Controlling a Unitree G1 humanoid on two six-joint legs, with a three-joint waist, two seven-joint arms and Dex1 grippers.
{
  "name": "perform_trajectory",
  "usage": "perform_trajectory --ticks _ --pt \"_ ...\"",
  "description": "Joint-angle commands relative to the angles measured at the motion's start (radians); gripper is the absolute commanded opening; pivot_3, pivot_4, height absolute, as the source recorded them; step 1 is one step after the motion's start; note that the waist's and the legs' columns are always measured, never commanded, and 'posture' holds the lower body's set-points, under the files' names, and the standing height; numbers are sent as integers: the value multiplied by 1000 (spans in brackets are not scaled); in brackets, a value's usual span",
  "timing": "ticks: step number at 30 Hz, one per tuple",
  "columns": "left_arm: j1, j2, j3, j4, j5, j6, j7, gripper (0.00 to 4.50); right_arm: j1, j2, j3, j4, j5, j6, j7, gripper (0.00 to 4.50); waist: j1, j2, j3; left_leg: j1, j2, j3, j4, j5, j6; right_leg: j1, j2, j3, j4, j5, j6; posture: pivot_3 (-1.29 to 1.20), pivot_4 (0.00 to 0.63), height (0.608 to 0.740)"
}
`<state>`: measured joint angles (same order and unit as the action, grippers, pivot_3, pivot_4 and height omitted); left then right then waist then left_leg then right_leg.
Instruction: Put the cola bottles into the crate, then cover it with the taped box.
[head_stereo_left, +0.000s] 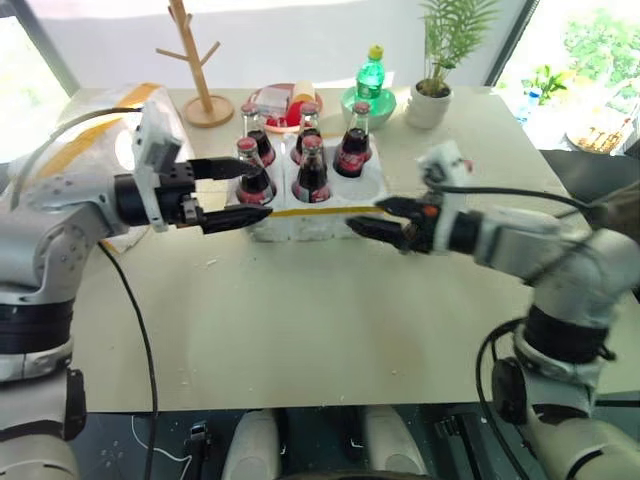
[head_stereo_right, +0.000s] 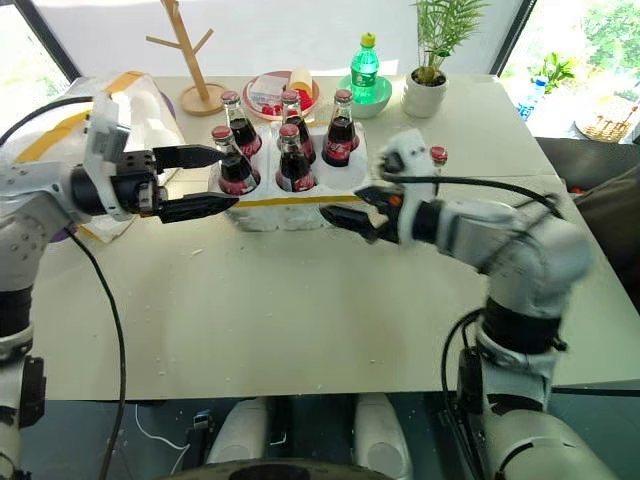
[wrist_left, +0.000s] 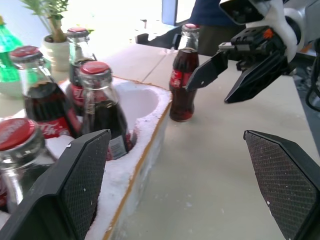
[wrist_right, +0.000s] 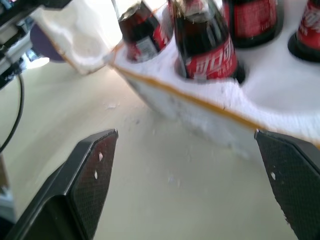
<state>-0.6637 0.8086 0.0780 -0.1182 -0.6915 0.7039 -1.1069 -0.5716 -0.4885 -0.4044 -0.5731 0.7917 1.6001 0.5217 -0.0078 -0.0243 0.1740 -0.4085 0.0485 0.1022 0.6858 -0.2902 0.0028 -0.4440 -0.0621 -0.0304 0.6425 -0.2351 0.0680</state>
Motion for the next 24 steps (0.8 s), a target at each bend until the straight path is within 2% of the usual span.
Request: perform_trajectory --ticks 1,4,6,13,24 --pt "-51 -15 -18 22 23 -41 -29 4500 119 -97 -108 -96 90 14 -19 4475 0 0 0 0 0 0 -1 0 0 0 0 0 -1 0 0 0 150 740" --pt "-73 -29 -34 44 34 -52 -48 4500 182 -136 -132 -120 34 -1 -70 4475 -12 0 0 1 -1 0 -1 0 0 0 0 2 -1 0 0 0 150 740" --pt "-86 -40 -44 51 41 -55 -58 4500 221 -152 -106 -114 -37 -97 -115 4475 -12 0 0 1 0 -1 -1 0 0 0 1 2 -1 0 0 0 150 740" --pt "-97 -71 -57 32 38 -47 -62 4500 263 -59 -27 -36 -186 -409 -205 4475 -6 0 0 1 -1 -1 -1 0 0 0 2 2 -1 0 0 0 150 740" --pt "-83 -62 -44 -19 32 -21 -45 4500 157 53 190 339 -365 -798 -206 4475 -6 0 0 1 -1 -1 -1 0 0 0 2 2 -1 0 0 0 150 740"
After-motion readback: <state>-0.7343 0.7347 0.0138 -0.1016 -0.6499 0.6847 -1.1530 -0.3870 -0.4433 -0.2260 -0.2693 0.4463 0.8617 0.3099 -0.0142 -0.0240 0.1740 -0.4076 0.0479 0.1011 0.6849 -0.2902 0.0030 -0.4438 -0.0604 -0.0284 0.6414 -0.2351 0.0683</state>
